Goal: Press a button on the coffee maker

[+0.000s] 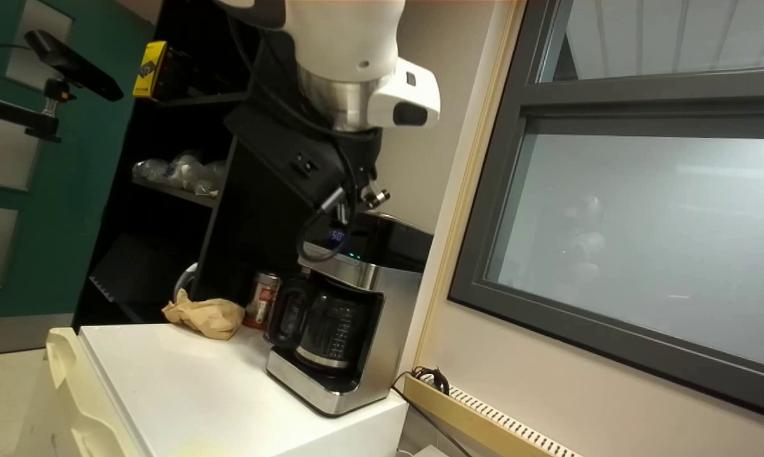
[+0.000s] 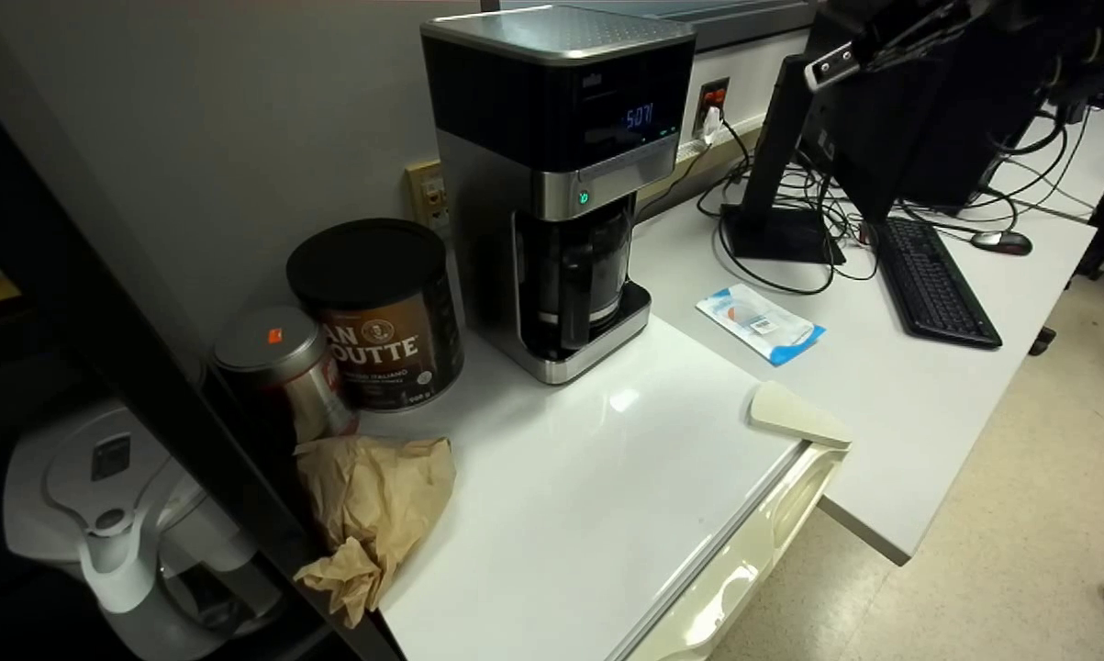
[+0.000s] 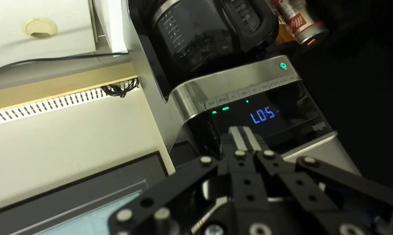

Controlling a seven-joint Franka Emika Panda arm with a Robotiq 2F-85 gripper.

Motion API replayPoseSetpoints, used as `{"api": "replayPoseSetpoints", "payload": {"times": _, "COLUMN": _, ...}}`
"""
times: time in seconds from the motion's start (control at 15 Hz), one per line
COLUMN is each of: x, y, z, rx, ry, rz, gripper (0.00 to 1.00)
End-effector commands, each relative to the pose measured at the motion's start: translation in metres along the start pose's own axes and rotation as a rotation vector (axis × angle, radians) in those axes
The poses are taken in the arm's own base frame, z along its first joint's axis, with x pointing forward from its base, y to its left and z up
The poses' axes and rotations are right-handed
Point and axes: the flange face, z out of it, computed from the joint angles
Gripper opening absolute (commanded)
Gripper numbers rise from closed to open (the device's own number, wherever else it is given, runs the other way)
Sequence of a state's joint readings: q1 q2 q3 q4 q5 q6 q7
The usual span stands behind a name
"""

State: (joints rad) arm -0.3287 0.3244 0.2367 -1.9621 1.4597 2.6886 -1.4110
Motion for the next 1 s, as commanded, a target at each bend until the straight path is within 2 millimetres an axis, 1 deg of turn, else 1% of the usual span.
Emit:
{"api": "replayPoseSetpoints", "payload": {"times": 0.0, "x": -0.018, "y": 0.028, "z": 0.026, "rx": 0.079, "ry": 0.028, "rz": 0.034, "gripper": 0.00}}
{"api": "replayPoseSetpoints", "payload": {"times": 0.13, "x": -0.028, "y": 0.037, "z": 0.035, "rx": 0.104, "ry": 0.020, "rz": 0.049, "gripper": 0.00}}
{"api": "replayPoseSetpoints", "payload": {"times": 0.33, "x": -0.033, "y": 0.045, "z": 0.045, "rx": 0.139, "ry": 0.020, "rz": 0.076, "gripper": 0.00}}
{"api": "replayPoseSetpoints", "payload": {"times": 0.6, "x": -0.032, "y": 0.050, "z": 0.055, "rx": 0.190, "ry": 0.033, "rz": 0.103, "gripper": 0.00}}
{"api": "replayPoseSetpoints", "payload": {"times": 0.93, "x": -0.026, "y": 0.050, "z": 0.068, "rx": 0.236, "ry": 0.042, "rz": 0.119, "gripper": 0.00}}
